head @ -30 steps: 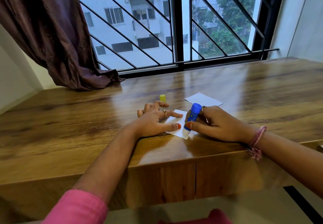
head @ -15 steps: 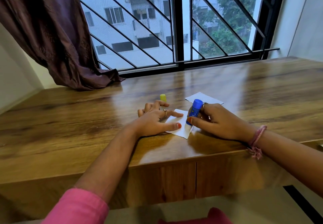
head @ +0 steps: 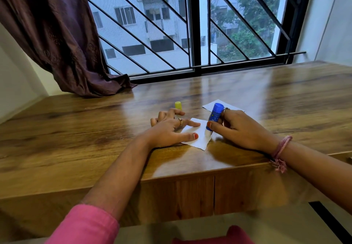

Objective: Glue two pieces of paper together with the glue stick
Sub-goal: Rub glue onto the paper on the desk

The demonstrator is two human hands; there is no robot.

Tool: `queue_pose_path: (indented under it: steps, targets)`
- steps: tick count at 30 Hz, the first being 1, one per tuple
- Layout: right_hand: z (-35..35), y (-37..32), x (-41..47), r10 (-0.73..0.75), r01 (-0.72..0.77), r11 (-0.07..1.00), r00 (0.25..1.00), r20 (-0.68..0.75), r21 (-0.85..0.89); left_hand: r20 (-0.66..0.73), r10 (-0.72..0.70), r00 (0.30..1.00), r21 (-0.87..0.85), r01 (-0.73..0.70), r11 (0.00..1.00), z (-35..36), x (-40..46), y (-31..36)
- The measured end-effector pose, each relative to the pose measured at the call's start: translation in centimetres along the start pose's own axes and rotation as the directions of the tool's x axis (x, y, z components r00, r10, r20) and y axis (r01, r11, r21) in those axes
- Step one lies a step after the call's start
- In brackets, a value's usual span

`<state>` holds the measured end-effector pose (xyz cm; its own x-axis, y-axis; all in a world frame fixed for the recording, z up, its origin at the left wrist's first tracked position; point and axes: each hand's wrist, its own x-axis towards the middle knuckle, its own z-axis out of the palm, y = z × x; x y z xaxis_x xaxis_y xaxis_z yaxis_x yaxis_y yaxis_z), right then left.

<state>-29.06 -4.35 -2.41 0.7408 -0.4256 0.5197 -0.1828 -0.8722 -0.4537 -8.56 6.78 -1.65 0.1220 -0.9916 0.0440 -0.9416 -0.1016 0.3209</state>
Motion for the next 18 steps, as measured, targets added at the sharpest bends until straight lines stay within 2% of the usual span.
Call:
queue_pose_path:
  steps: [3,7,11,18]
  targets:
    - [0.07,0.15,-0.04,-0.019,0.018,1.000,0.998,0.055,0.008,0.000,0.002,1.000,-0.009,-0.002,1.000,0.04,0.04,-0.03]
    - [-0.01,0.36,0.04,0.008,-0.008,1.000,1.000,0.008,-0.005,0.004,-0.004,1.000,-0.007,0.004,1.000,0.13,0.12,-0.10]
    - [0.08,0.20,-0.02,-0.001,0.002,1.000,0.998,0.057,-0.009,-0.013,0.006,1.000,-0.008,-0.006,1.000,0.21,0.10,-0.27]
    - [0.06,0.38,0.03,0.014,-0.014,1.000,0.999,0.037,0.005,-0.010,0.003,1.000,-0.008,-0.003,1.000,0.20,0.19,-0.27]
